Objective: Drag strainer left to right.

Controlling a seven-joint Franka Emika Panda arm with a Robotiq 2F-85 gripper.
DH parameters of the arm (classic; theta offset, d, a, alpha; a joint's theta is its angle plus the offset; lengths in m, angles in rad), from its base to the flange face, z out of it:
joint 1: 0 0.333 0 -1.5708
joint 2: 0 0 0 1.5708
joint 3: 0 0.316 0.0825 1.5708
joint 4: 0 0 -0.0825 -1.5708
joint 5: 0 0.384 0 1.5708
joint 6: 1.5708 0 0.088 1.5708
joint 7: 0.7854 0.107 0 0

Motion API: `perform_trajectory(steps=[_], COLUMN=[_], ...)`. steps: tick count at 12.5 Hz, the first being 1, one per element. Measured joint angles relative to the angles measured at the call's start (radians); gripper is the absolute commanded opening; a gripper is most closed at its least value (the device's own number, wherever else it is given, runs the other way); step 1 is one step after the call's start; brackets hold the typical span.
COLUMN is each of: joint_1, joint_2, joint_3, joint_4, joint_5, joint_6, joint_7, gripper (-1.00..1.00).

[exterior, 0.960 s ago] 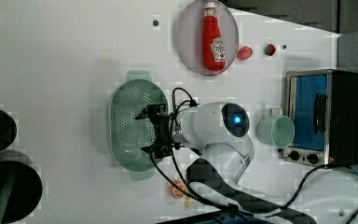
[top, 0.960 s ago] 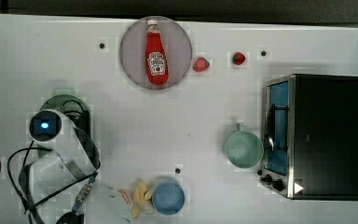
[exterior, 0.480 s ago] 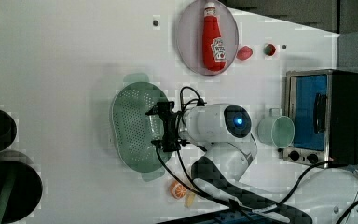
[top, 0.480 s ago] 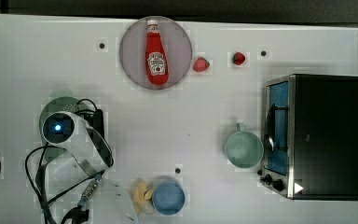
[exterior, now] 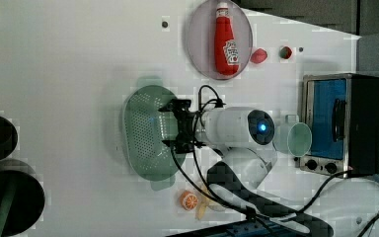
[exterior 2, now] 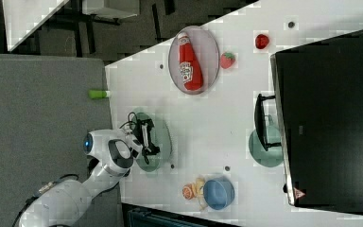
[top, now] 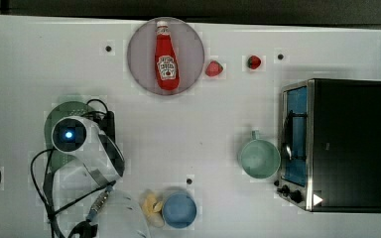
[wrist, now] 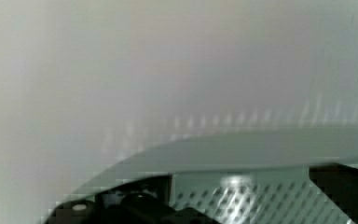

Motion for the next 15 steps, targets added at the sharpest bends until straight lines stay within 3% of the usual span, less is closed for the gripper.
perform_trajectory(steps=[9,15], joint_1=[-0.134,-0.221], joint_2=[-0.084,-0.141], joint_3=[0.004,-0.038], joint_4=[-0.131,-0.195], joint_5=[0.010,0.008], joint_6=[-0.003,0.014], joint_7=[-0.009,-0.115], gripper=[1.00,1.00])
